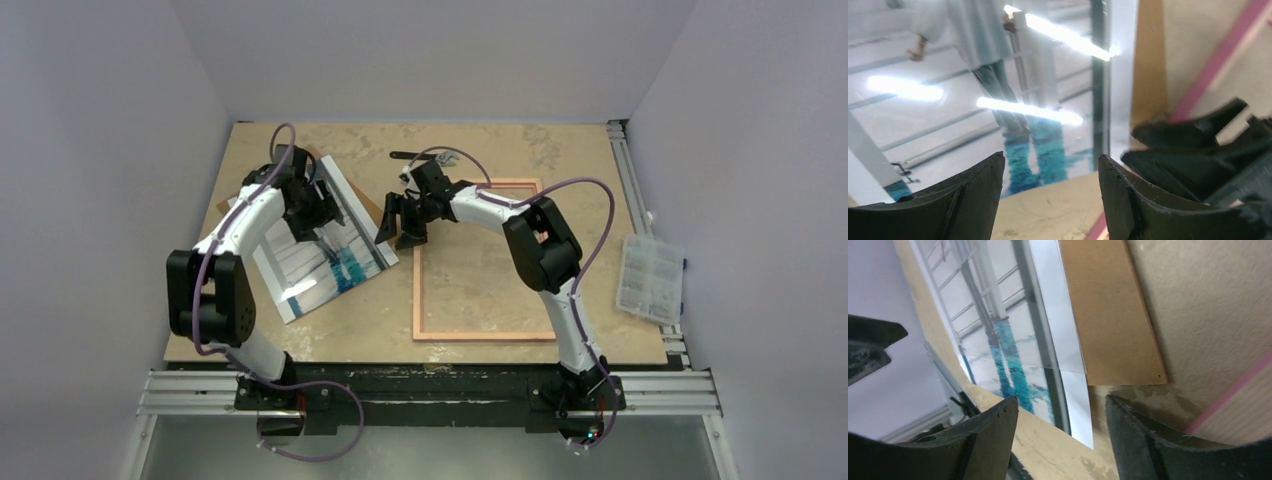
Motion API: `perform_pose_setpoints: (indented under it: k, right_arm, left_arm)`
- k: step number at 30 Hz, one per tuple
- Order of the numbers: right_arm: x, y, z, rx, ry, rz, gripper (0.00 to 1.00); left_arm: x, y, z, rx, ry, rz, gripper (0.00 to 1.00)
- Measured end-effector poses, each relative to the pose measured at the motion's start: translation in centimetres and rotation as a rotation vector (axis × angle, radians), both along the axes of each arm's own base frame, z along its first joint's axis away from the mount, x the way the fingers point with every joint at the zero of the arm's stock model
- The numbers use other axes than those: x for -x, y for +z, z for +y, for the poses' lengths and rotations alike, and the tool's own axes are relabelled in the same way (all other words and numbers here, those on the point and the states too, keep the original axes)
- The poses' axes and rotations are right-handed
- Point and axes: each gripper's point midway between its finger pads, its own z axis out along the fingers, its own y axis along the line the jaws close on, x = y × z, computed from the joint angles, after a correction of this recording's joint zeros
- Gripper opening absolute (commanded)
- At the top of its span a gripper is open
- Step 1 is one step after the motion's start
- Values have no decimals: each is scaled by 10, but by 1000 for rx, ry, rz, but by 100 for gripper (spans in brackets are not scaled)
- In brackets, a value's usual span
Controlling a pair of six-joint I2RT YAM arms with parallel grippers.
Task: Put the photo into the frame
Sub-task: Move the photo to the center of the board.
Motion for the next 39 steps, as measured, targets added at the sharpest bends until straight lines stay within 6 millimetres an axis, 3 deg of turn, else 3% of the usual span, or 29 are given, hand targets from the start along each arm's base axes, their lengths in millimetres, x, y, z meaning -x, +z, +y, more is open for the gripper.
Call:
perform_pose_setpoints:
  k: [3,6,9,12,17,23,27,32,39]
  right_arm:
    - [4,-10,-1,17,-14,41,65]
    - [4,-11,1,10,-29,45,65]
    - [2,-9,4,-8,-46,52,64]
    - [0,-10,8,-25,-56,59,63]
    - [-1,-7,20,-104,-55,89,61]
    - [6,-6,30,-219,-81,157,55]
    - [8,-8,34,-249,-99,187,39]
    - [13,-12,36,-255,-102,199,3]
    - [19,-18,36,-256,-103,208,0]
  left_arm:
    - [-11,-20,15,-102,11,102,62]
    - [-9,-46,21,-148,-8,221,60]
    - [-5,-71,18,-167,-53,334,57]
    - [0,-83,8,-161,-108,402,54]
    - [-1,-84,-12,-158,-199,444,45]
    - [3,-77,-20,-154,-246,460,43]
    - [7,-77,-20,-154,-256,473,43]
    - [7,-77,-20,-153,-264,472,44]
    - [17,-83,-26,-111,-275,462,44]
